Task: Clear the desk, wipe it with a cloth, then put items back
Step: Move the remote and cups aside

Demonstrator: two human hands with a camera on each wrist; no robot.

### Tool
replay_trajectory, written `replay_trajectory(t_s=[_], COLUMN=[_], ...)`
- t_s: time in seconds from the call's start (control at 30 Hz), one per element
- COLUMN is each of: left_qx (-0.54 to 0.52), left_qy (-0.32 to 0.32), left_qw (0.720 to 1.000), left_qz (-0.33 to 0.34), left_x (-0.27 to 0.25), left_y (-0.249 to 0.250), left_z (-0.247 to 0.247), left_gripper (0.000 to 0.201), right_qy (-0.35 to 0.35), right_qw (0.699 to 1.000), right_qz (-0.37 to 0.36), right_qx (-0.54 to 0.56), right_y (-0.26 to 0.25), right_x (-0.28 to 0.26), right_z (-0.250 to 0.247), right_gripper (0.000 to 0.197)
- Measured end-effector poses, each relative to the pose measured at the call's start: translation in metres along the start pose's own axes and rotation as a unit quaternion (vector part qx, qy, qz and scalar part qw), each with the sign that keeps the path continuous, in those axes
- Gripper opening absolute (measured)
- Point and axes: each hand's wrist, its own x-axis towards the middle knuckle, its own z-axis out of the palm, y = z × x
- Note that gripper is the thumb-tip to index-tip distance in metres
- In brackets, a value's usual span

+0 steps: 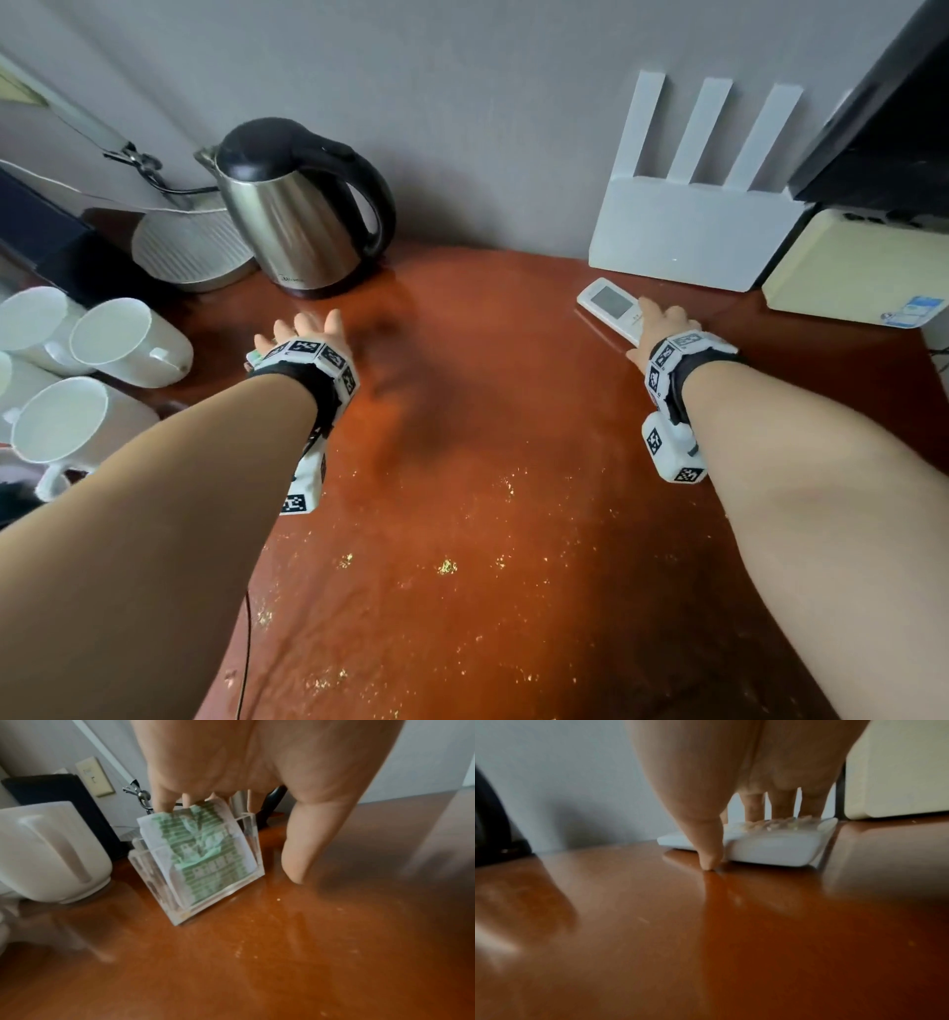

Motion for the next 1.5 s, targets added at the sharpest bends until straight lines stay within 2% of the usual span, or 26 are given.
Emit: replay_trajectory(t_s=[0.1, 0.23, 0.4, 0.53, 0.7, 0.83, 0.93, 1.1, 1.2, 1.3, 1.5], left_qx=[0.006, 0.069, 0.006, -0.008, -0.045, -0.023, 0.004, 0.028, 0.095, 0.115, 0.142], left_qy=[0.017, -0.033, -0.053, -0.047, -0.036, -0.028, -0.041, -0.029, -0.01, -0.005, -0.001], left_qw=[1.0, 0.997, 0.999, 0.999, 0.998, 0.999, 0.998, 0.991, 0.977, 0.976, 0.968], left_qz=[0.015, -0.008, 0.0, -0.008, -0.01, 0.016, 0.047, 0.128, 0.189, 0.187, 0.209], left_x=[-0.004, -0.007, -0.017, -0.023, 0.001, 0.025, 0.039, 0.042, 0.038, 0.043, 0.049], left_y=[-0.005, -0.012, -0.027, -0.042, -0.065, -0.073, -0.072, -0.082, -0.096, -0.1, -0.103], left_z=[-0.007, -0.02, -0.026, -0.025, -0.025, -0.037, -0.04, -0.032, -0.03, -0.038, -0.043], left_gripper=[0.064, 0.083, 0.058, 0.047, 0.038, 0.031, 0.038, 0.071, 0.095, 0.088, 0.077], right_qy=[0.007, 0.011, -0.005, -0.02, -0.035, -0.038, -0.038, -0.025, -0.021, -0.038, -0.065], right_qw=[1.0, 0.999, 0.992, 0.981, 0.968, 0.964, 0.962, 0.962, 0.962, 0.965, 0.975], right_qz=[-0.013, -0.051, -0.125, -0.191, -0.245, -0.258, -0.267, -0.27, -0.263, -0.242, -0.201], right_qx=[-0.006, 0.003, 0.008, -0.013, -0.05, -0.052, -0.05, -0.038, -0.065, -0.089, -0.068], right_y=[-0.004, -0.022, -0.064, -0.112, -0.171, -0.214, -0.24, -0.259, -0.257, -0.253, -0.27], right_x=[0.001, -0.005, -0.025, -0.043, -0.058, -0.059, -0.06, -0.064, -0.068, -0.071, -0.086], right_z=[-0.003, -0.009, -0.018, -0.019, -0.007, 0.004, 0.013, 0.021, 0.018, 0.018, 0.028], right_gripper=[0.061, 0.054, 0.056, 0.059, 0.058, 0.058, 0.057, 0.058, 0.06, 0.061, 0.065])
